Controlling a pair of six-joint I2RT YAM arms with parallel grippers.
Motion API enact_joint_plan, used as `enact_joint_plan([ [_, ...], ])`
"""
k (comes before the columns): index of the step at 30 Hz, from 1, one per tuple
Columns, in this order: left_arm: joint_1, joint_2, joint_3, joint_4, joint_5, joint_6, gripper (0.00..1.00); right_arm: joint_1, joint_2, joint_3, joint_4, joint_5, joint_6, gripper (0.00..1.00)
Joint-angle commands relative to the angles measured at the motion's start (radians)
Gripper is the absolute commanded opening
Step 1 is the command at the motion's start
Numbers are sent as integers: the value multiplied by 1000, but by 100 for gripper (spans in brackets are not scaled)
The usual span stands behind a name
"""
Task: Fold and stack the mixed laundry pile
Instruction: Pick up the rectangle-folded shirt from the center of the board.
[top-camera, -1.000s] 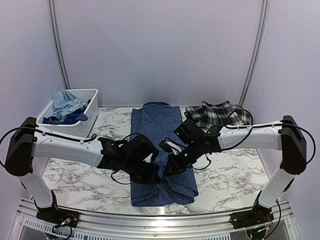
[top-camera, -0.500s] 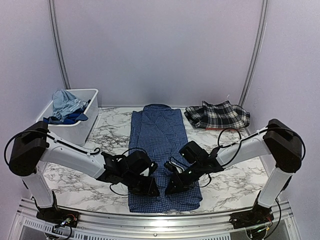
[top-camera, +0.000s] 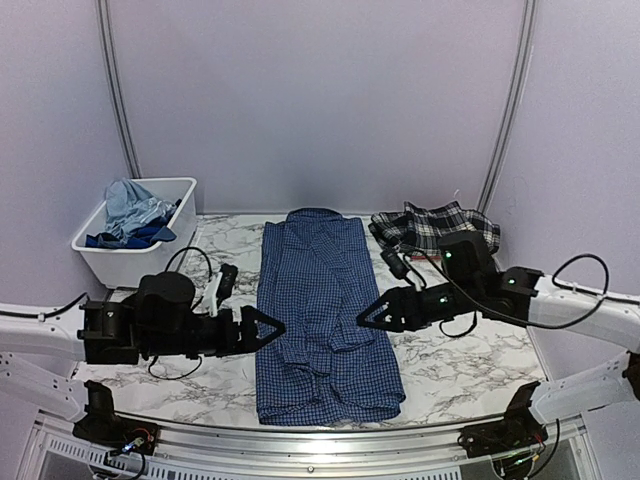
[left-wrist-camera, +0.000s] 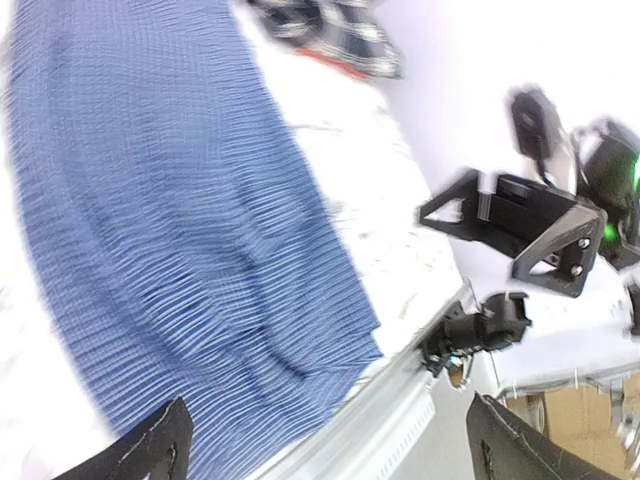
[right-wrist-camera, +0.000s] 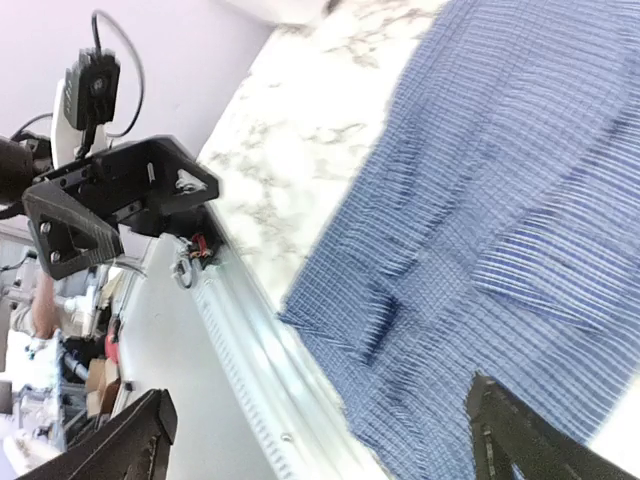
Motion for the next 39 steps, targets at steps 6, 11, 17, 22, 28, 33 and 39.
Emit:
enact_joint_plan([
  [6, -4, 28, -226, -77, 67, -275, 72, -98, -157, -289, -157, 58, 99, 86],
  [11, -5, 140, -265, 35, 162, -320, 52, -100, -128, -367, -103, 82, 140, 75],
  [17, -8, 231, -282, 143, 196, -340, 42, -98, -14, -464, 124, 6, 202, 58],
  [22, -20, 302, -227, 152, 206, -304, 22, -82, 62, -468, 215, -31, 216, 41],
  [28, -32, 301, -175, 107, 194, -265, 0, 15, 86, -424, 205, -16, 259, 10],
  [33, -79, 253, -111, 0, 182, -226, 0, 112, 17, -402, 178, 8, 345, 0],
  [39, -91, 135, -57, -117, 137, -231, 0, 140, -94, -288, 16, 83, 329, 0],
])
